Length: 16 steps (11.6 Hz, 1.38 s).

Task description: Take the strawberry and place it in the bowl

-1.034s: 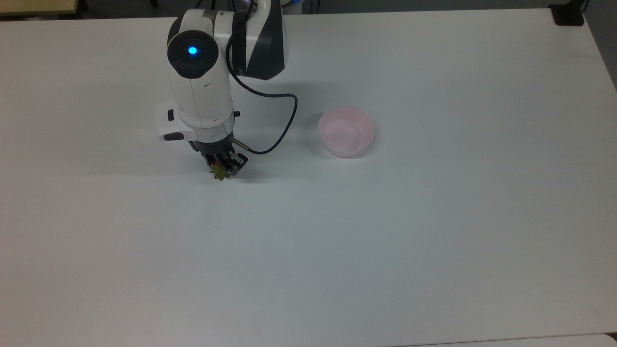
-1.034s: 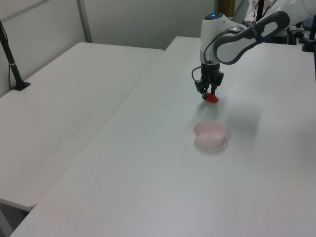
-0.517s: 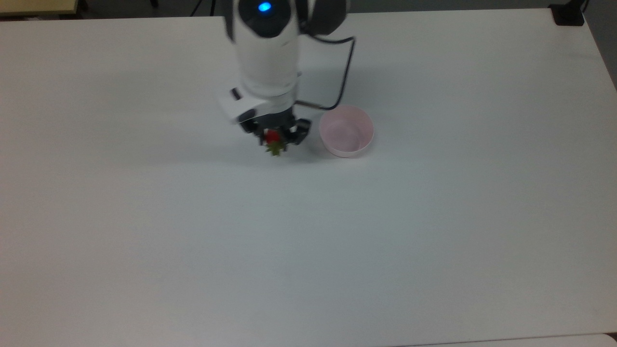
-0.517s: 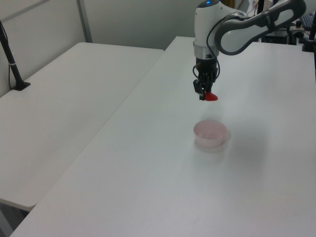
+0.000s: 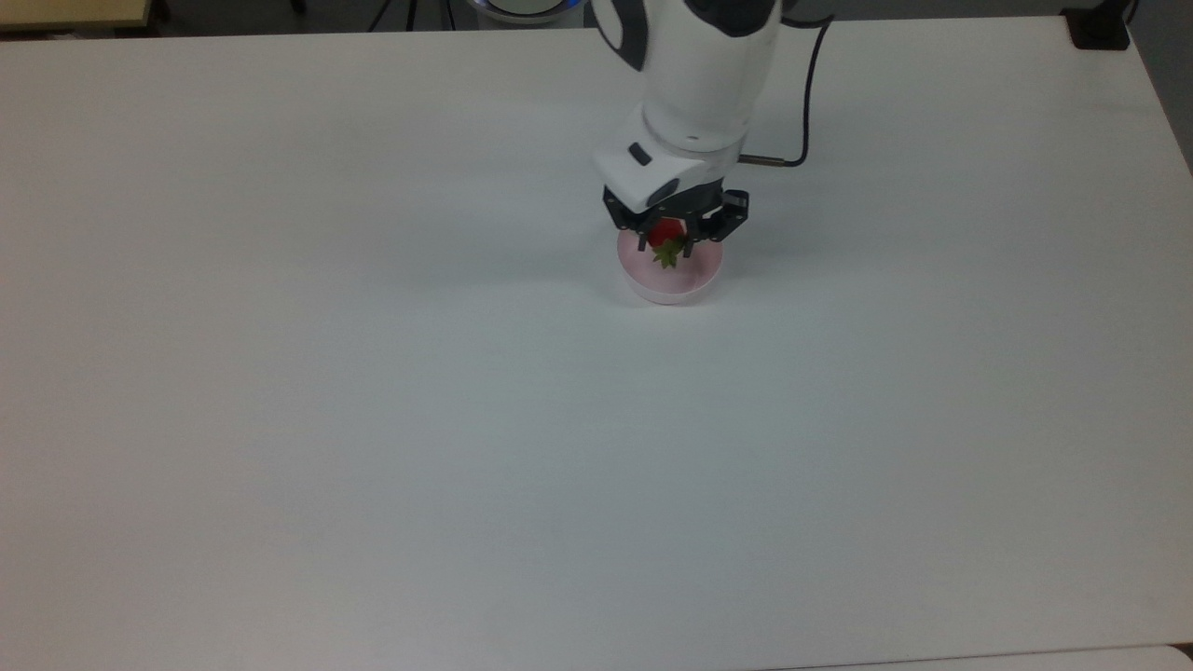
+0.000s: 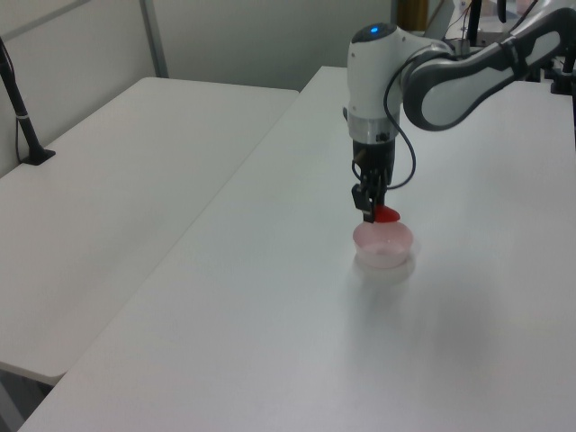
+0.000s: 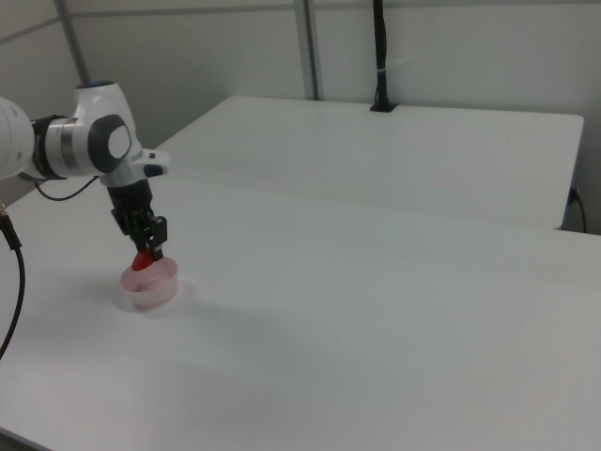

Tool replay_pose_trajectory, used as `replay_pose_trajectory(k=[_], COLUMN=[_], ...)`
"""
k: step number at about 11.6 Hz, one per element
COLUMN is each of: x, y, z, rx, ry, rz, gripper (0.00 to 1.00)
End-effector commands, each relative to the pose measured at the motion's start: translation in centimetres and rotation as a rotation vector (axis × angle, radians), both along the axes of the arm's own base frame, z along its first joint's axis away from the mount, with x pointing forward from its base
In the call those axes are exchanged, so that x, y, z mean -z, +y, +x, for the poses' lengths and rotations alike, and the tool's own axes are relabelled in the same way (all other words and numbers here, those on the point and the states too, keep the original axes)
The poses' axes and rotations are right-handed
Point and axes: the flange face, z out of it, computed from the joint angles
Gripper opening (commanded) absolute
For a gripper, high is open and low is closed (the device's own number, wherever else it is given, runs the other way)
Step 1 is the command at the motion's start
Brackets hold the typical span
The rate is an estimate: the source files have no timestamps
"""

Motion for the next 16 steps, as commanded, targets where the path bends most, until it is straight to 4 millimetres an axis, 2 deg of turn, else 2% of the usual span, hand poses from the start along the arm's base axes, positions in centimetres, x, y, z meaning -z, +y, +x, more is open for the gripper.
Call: replay_pose_trajectory(k=[1,2,3,4,6,8,9,10,12,14,15,16], x=[1.3,1.2,0.7,0.1,-2.6,-7.1,-10.1,-12.2,-16.0,-17.2,-17.5,-18.7], y=[0.8,0.6,0.1,0.1,-0.4,-3.2,-5.5,-7.9,-12.6,-15.1,-16.9,-17.4], z=[-1.4,-1.3,-1.1,-1.1,-1.5,-2.6,-2.6,-3.1,-4.8,-5.9,-5.8,-5.7], rx=[-0.014,-0.015,-0.008,-0.013,-0.039,-0.138,-0.131,-0.090,-0.120,-0.084,-0.050,-0.033], ry=[0.023,0.021,0.013,0.005,-0.013,0.001,-0.017,-0.008,0.013,0.044,0.043,0.026], rz=[-0.051,-0.056,-0.055,-0.056,-0.072,-0.108,-0.108,-0.094,-0.085,-0.072,-0.068,-0.060], gripper=[0.41,0.55,0.85,1.00,1.00,1.00,1.00,1.00,1.00,1.00,1.00,1.00])
